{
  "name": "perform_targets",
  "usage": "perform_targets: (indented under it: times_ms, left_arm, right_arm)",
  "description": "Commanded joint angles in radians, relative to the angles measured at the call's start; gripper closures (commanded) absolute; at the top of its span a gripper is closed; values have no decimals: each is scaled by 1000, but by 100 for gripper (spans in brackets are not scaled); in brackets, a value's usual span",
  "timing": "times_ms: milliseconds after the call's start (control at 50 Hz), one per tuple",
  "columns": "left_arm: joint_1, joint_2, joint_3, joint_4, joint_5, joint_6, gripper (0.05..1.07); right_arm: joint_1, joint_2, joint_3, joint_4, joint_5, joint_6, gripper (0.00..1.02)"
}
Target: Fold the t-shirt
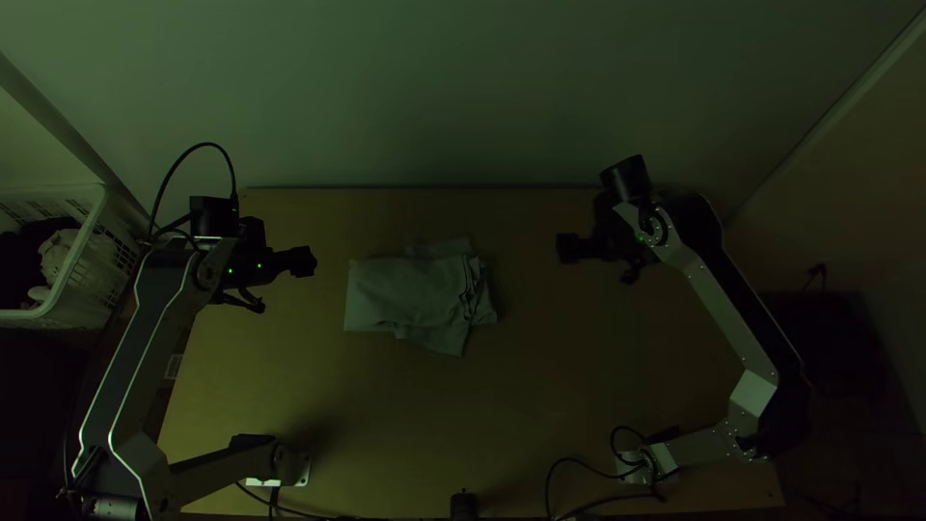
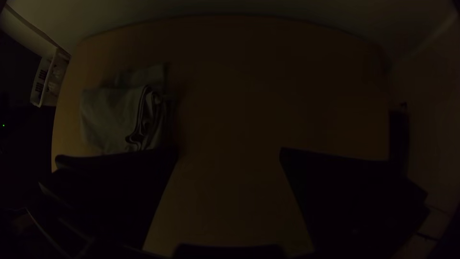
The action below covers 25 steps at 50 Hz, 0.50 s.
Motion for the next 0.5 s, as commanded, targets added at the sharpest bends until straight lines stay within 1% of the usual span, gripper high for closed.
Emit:
perform_targets:
  times_ms: [0,120,180,240,280,380,480]
  left_arm:
    - [8,-30,-35,6,-3,22,9]
    - [8,-29,-36,14,-1,22,9]
    - [8,-29,-42,29,-3,31,9]
    - [11,-21,-44,46,-3,42,9]
    - [11,-18,-42,52,-3,53,9]
    - [20,-29,-44,89,-3,85,9]
    - [50,-67,-82,181,-5,123,9]
  right_arm:
    - [-15,-86,-86,21,12,-24,5]
    - [-18,-146,-155,41,45,-26,5]
    - [-22,-172,-180,56,71,-32,5]
    - [-53,-201,-203,67,74,-38,5]
    - [-82,-220,-220,81,74,-55,5]
    - [-154,-289,-287,156,74,-135,5]
    - [-225,-367,-355,246,74,-258,5]
